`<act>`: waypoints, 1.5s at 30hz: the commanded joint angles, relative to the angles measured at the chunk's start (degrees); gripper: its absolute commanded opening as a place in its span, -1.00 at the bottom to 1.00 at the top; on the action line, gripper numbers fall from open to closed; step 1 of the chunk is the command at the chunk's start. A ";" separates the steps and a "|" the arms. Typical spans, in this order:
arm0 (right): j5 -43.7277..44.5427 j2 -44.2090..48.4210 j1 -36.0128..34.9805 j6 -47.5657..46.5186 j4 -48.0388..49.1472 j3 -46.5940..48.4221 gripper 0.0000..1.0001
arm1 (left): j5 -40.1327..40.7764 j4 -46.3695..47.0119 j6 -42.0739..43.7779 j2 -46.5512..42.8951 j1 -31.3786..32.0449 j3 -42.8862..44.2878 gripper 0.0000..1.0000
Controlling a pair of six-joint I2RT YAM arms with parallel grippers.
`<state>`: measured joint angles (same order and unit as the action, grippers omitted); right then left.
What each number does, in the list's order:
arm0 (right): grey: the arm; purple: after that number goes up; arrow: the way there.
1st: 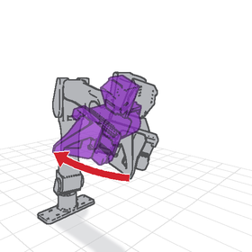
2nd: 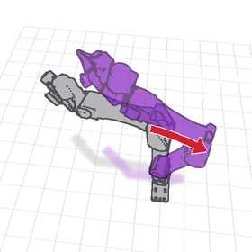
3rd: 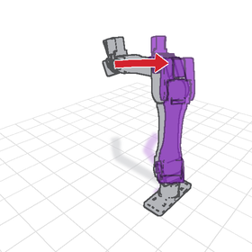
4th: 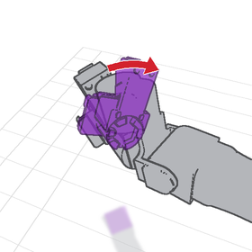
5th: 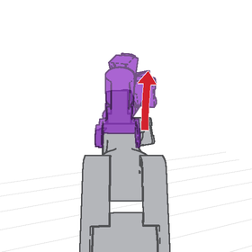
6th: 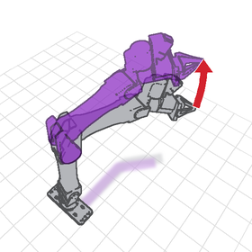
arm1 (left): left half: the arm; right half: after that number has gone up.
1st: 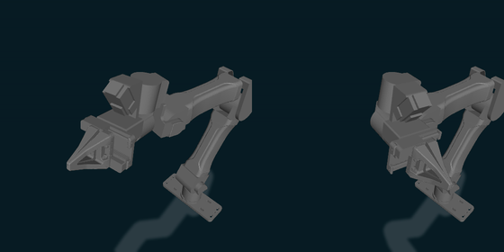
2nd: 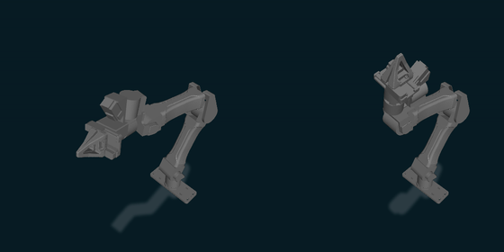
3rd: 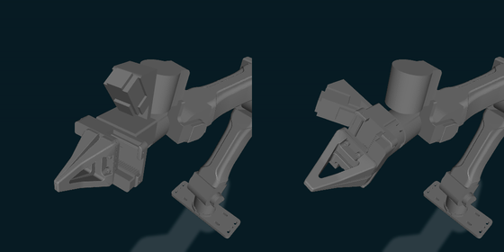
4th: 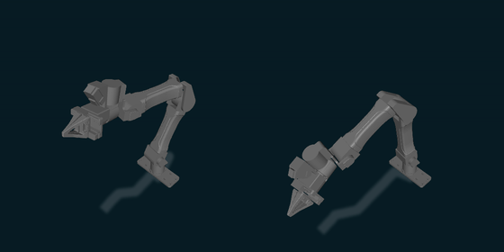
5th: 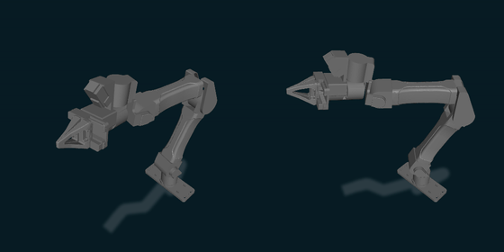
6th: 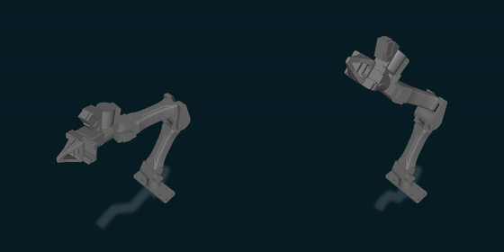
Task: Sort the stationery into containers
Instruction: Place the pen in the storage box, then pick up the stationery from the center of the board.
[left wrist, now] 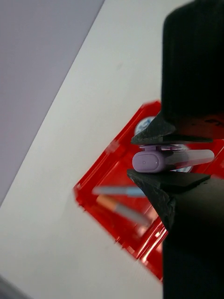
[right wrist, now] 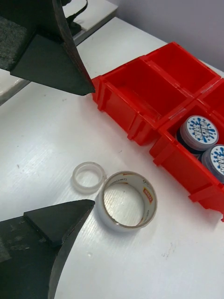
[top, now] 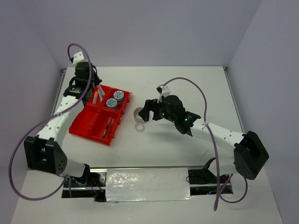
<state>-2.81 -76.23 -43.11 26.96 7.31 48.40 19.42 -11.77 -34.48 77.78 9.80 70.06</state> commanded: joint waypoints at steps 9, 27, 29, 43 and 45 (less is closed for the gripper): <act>4.65 9.25 0.22 -6.21 -8.70 3.01 0.99 | 20.57 0.70 13.57 20.91 -1.89 13.70 -0.89; 6.59 15.76 0.40 -8.77 -13.99 5.92 0.99 | 25.05 -2.64 6.97 20.84 -1.37 9.12 0.81; 7.46 16.37 0.31 -8.77 -14.69 5.74 0.99 | 26.37 -4.57 7.40 20.14 -0.41 10.78 0.99; 9.67 22.26 0.66 -7.10 -20.23 4.68 0.99 | -2.28 -10.20 2.93 11.87 19.63 5.88 0.72; 8.96 23.31 0.57 -6.75 -20.23 3.72 0.99 | -4.55 -9.59 2.40 12.57 22.00 3.77 0.65</act>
<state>6.24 -54.74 -42.81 19.66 -11.99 51.77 22.11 -20.58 -29.98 88.82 30.48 77.01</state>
